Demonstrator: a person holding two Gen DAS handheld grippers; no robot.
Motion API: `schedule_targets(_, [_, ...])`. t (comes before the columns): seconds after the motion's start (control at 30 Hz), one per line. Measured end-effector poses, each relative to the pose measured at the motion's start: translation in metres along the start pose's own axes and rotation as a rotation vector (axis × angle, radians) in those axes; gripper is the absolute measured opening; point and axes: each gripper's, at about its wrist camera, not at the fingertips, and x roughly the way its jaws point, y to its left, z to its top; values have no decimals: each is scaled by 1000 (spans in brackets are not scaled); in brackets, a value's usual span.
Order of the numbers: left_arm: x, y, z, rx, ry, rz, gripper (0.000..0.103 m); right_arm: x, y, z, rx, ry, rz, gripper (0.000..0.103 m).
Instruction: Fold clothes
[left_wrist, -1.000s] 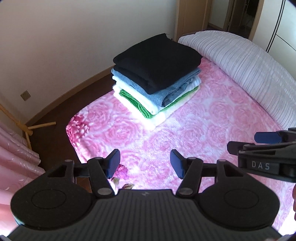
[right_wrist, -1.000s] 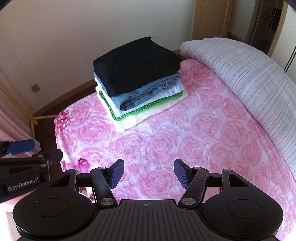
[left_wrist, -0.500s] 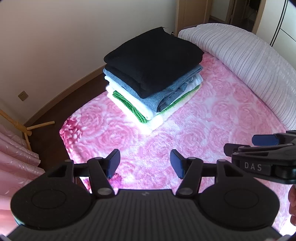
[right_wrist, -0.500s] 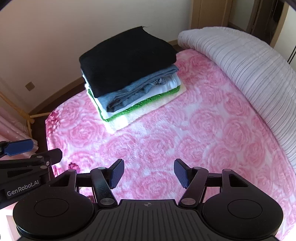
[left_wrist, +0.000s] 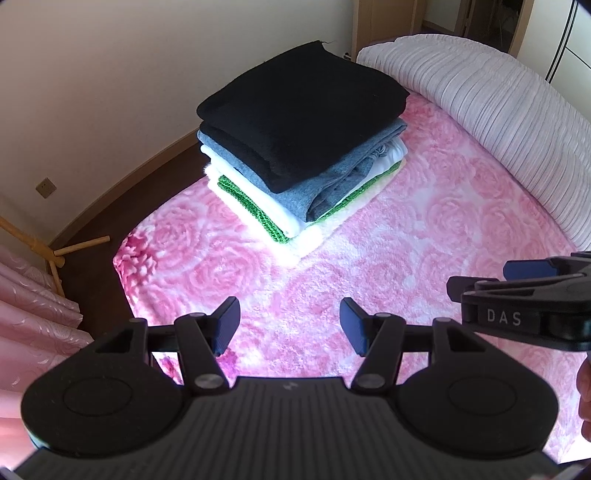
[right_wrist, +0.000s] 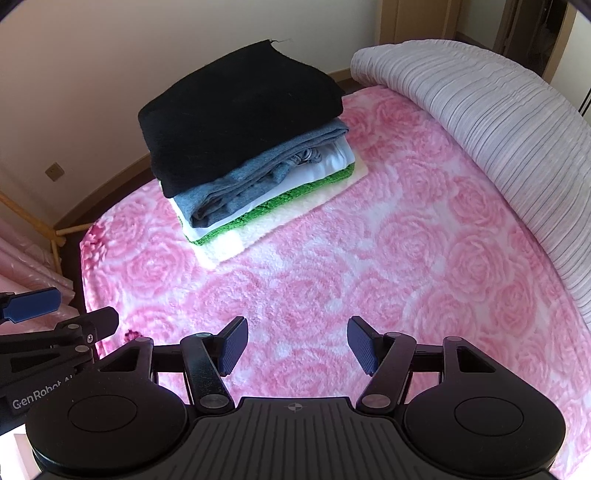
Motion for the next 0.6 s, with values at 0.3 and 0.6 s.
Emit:
schedule_targets(0.3, [0, -5, 2, 5, -7, 13, 56, 0, -5, 2, 8, -2, 4, 63])
schedule_targets(0.6, [-14, -5, -2, 19, -48, 18, 56, -12, -3, -3, 17, -21, 2, 63])
